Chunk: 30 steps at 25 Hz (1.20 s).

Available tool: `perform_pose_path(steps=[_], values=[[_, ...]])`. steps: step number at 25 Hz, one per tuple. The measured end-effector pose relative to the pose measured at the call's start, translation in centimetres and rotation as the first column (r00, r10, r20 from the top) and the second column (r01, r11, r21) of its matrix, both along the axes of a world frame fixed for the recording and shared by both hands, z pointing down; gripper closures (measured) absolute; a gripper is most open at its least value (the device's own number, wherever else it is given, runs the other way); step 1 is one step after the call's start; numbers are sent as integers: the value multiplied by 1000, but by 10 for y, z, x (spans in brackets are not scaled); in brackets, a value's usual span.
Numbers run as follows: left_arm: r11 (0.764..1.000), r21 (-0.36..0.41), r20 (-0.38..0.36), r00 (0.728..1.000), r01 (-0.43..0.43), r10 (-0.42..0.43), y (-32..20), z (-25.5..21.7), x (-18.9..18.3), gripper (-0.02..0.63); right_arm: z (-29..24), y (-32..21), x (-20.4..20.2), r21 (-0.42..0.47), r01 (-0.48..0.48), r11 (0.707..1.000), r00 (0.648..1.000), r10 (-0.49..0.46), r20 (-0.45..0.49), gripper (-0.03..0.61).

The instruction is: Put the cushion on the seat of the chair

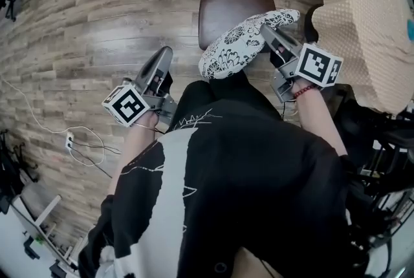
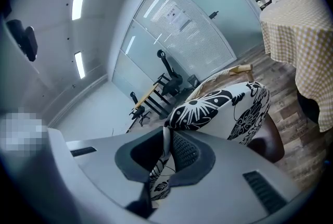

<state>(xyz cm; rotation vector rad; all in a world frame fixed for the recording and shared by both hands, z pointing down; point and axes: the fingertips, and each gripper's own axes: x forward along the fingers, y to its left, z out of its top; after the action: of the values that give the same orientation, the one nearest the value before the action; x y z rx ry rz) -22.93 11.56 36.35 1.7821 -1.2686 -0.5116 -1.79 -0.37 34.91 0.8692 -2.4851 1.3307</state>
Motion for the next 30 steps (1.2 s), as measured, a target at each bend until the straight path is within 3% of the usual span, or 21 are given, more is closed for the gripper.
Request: perform_pose_path(steps=[10,15,30], values=[[997,-54,-21,998,59,-60,6,22,-26,601,13,-16,-30,-17,61,998,998,-61,-25,546],[998,-32,-46,997,55,-56,-7,18,-22,600,16,-28,-46,-38,107,994,993,-108,-42,546],[984,-96,-62,986,149,-156,-21,41,-41,600,32,-67,-98,-62,239,969,968,-243,-65,546]])
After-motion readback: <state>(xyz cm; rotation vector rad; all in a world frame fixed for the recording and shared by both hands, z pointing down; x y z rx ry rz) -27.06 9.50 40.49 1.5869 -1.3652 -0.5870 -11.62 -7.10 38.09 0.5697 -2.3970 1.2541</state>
